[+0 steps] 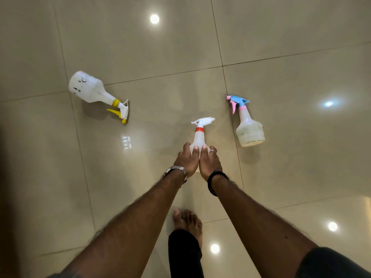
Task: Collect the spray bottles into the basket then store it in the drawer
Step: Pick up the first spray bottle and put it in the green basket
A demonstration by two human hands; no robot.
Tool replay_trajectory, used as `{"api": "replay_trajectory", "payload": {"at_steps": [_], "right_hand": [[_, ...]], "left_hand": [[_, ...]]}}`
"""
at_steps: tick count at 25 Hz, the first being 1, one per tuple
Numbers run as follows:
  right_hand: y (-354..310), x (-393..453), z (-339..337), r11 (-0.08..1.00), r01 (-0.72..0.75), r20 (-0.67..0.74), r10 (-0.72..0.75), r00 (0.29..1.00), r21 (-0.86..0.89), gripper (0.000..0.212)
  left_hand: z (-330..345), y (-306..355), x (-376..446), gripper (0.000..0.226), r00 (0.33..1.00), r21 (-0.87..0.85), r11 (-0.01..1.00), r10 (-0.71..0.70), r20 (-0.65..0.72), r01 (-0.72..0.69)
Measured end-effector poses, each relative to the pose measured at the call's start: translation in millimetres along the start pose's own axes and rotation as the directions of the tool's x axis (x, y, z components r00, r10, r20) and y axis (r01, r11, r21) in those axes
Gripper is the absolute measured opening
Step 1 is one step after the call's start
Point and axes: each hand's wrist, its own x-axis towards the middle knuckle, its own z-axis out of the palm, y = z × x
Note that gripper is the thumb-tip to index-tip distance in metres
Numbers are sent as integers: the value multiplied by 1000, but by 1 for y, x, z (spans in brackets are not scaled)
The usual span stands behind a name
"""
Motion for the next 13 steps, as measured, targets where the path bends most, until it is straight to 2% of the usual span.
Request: {"api": "replay_trajectory", "payload": {"at_steps": [7, 10, 13], "right_hand": [[-49, -142, -13, 998, 48, 36, -49, 998, 44, 61], [-56, -221, -19, 995, 61, 124, -70, 990, 77, 58], [-49, -284, -17, 995, 90, 211, -96, 973, 34, 64]], "left_hand": [[-57, 12, -139, 56, 998, -83, 996, -44, -55, 39], [-77, 6, -222, 53, 991, -149, 987, -73, -108, 56], [-91, -10, -292, 52, 977, -179, 983, -82, -197, 46]]}}
